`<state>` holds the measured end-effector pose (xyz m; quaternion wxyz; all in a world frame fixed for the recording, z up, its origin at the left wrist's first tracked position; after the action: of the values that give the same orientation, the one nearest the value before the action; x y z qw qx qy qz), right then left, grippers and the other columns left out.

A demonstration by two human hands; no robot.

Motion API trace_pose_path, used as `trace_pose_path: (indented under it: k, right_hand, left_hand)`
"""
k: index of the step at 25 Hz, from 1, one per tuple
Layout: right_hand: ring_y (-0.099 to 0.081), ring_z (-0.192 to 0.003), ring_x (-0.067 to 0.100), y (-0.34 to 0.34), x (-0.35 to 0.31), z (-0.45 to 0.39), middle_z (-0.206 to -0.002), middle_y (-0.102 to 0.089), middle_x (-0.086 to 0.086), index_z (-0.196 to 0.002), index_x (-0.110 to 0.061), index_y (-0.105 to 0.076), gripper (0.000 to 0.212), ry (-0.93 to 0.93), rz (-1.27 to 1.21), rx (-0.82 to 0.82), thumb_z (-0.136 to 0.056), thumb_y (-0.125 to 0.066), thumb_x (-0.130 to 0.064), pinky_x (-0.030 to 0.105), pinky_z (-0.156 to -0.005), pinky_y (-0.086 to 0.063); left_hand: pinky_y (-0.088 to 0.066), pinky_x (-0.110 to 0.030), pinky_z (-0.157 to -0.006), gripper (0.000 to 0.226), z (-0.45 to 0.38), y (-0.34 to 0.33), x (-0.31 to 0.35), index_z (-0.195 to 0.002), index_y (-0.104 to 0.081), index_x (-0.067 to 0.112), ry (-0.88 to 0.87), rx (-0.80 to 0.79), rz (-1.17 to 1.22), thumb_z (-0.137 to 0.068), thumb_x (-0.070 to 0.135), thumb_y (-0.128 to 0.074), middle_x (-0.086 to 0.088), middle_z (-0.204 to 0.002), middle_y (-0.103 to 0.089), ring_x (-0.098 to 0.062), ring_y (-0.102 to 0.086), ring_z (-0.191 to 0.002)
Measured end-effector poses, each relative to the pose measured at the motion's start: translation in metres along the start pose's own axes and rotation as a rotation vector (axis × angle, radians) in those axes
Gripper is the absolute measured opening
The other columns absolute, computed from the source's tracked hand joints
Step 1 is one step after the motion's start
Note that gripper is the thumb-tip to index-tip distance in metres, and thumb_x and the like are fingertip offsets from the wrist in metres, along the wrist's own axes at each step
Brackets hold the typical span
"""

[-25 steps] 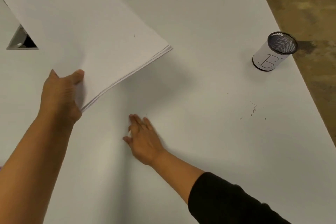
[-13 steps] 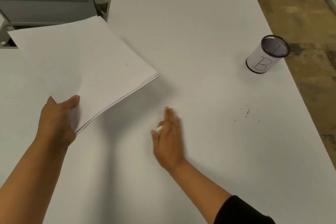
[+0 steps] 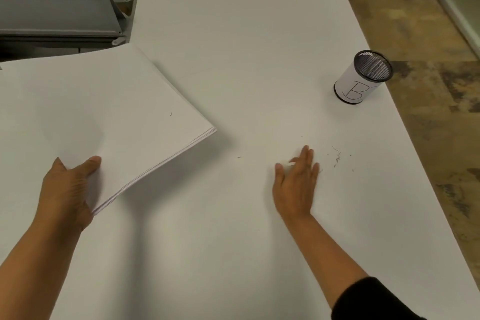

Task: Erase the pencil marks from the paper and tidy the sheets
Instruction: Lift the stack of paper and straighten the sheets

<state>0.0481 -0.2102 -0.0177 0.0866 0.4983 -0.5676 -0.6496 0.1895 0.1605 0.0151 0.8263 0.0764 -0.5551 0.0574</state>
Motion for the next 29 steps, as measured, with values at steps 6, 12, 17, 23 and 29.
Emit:
trace_pose_path:
  k: [6, 12, 17, 23, 29]
  right_hand:
    - [-0.03, -0.129, 0.029, -0.038, -0.091, 0.066, -0.119, -0.055, 0.02, -0.135, 0.006, -0.024, 0.059, 0.487, -0.253, -0.51, -0.091, -0.043, -0.028, 0.026, -0.113, -0.004]
    - [-0.044, -0.111, 0.031, -0.017, -0.024, 0.007, -0.111, -0.057, 0.019, -0.132, 0.007, -0.032, 0.055, 0.211, -0.145, -0.19, -0.085, -0.046, -0.019, 0.035, -0.103, -0.028]
    - [-0.028, -0.132, 0.031, 0.016, 0.01, 0.001, -0.135, -0.043, 0.021, -0.138, 0.005, -0.02, 0.061, -0.006, -0.12, -0.042, -0.09, -0.041, -0.026, 0.035, -0.111, -0.014]
    - [-0.032, -0.129, 0.023, -0.022, -0.06, 0.061, -0.117, -0.057, 0.016, -0.136, 0.005, -0.026, 0.058, 0.518, -0.183, -0.537, -0.087, -0.033, -0.027, 0.035, -0.112, -0.013]
    - [-0.029, -0.132, 0.029, 0.036, 0.036, -0.024, -0.131, -0.047, 0.023, -0.136, 0.006, -0.028, 0.056, 0.135, -0.042, -0.101, -0.087, -0.042, -0.019, 0.031, -0.112, -0.014]
  left_hand:
    - [-0.042, -0.043, -0.101, 0.051, 0.006, -0.018, -0.011, -0.126, -0.057, 0.019, 0.015, -0.018, -0.028, -0.075, 0.018, -0.064, -0.002, -0.122, -0.064, -0.025, -0.061, -0.11]
    - [-0.041, -0.045, -0.099, 0.051, 0.01, -0.018, -0.021, -0.126, -0.055, 0.022, 0.01, -0.011, -0.084, -0.077, 0.021, -0.067, -0.001, -0.122, -0.062, -0.03, -0.058, -0.111]
    - [-0.042, -0.041, -0.095, 0.043, 0.026, -0.009, -0.035, -0.128, -0.052, 0.021, 0.032, 0.06, -0.098, -0.087, 0.014, -0.062, -0.005, -0.125, -0.059, -0.029, -0.057, -0.106]
    - [-0.039, -0.038, -0.094, 0.045, 0.035, -0.013, -0.025, -0.133, -0.045, 0.015, -0.043, 0.06, -0.13, -0.091, 0.007, -0.056, -0.001, -0.119, -0.054, -0.025, -0.052, -0.103]
    - [-0.037, -0.039, -0.093, 0.045, 0.046, -0.017, -0.033, -0.133, -0.045, 0.015, -0.037, 0.007, -0.183, -0.09, 0.006, -0.056, -0.008, -0.121, -0.055, -0.027, -0.051, -0.103]
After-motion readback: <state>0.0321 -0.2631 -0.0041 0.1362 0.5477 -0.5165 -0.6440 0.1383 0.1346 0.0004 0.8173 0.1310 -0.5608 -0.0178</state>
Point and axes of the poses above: each hand's wrist, its own z-axis away from the middle knuckle, its own y-axis out of the back of the hand, x = y × z, the point moved 3 cm from there along -z, towards the middle knuckle
